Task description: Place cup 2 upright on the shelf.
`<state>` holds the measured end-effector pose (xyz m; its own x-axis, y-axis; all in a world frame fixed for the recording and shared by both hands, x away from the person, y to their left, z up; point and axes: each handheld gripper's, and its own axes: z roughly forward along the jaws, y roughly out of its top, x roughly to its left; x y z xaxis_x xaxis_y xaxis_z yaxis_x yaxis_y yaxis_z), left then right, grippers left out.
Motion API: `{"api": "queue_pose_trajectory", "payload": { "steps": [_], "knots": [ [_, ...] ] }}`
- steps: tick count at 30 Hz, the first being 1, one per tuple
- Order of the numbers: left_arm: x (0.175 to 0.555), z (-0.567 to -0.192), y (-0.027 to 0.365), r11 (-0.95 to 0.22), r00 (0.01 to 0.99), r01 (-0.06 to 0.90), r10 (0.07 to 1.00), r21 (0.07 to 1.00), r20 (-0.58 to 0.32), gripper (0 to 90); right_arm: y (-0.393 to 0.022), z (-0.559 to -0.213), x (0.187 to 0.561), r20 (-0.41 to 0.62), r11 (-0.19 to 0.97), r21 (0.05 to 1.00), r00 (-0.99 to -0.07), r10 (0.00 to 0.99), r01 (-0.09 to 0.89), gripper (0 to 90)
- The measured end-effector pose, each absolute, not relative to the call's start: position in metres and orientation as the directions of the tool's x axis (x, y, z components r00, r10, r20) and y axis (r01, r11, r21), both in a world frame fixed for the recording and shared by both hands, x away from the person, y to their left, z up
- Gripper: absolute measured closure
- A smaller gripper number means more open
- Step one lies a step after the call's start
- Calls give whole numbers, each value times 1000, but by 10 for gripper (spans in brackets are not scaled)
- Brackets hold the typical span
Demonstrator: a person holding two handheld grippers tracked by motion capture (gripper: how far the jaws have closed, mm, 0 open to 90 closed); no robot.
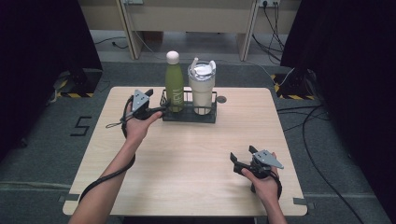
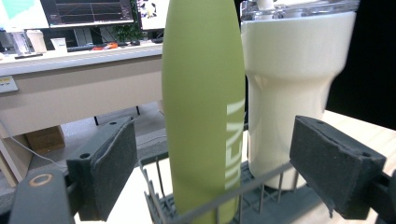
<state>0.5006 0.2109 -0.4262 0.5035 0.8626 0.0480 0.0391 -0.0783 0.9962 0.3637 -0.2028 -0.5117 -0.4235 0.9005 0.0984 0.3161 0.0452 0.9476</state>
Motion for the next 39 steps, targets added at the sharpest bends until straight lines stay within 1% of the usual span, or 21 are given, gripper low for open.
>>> {"api": "queue_pose_trajectory", "payload": {
  "steps": [7, 11, 19, 26, 34, 37, 39],
  "knots": [
    [478, -438, 233, -98, 495, 45, 866, 994, 63, 144, -202, -512, 363, 98, 47, 947, -426, 900, 316, 140],
    [465, -443, 245, -90, 488, 48, 871, 995, 55, 144, -201, -512, 364, 91, 54, 947, -428, 899, 315, 140],
    [436, -460, 260, -102, 487, 63, 871, 993, 58, 145, -200, -512, 363, 92, 54, 947, -428, 899, 316, 139],
    [410, -480, 270, -99, 494, 90, 869, 991, 42, 145, -201, -512, 363, 93, 51, 947, -424, 901, 316, 139],
    [386, -495, 282, -90, 472, 101, 881, 991, 32, 146, -200, -512, 362, 93, 52, 947, -424, 901, 317, 139],
    [378, -498, 285, -59, 466, 108, 885, 992, 2, 146, -200, -512, 362, 90, 53, 948, -425, 901, 314, 139],
    [374, -499, 285, -57, 464, 110, 886, 992, 0, 146, -199, -511, 361, 88, 54, 949, -427, 900, 310, 135]
  ]
}}
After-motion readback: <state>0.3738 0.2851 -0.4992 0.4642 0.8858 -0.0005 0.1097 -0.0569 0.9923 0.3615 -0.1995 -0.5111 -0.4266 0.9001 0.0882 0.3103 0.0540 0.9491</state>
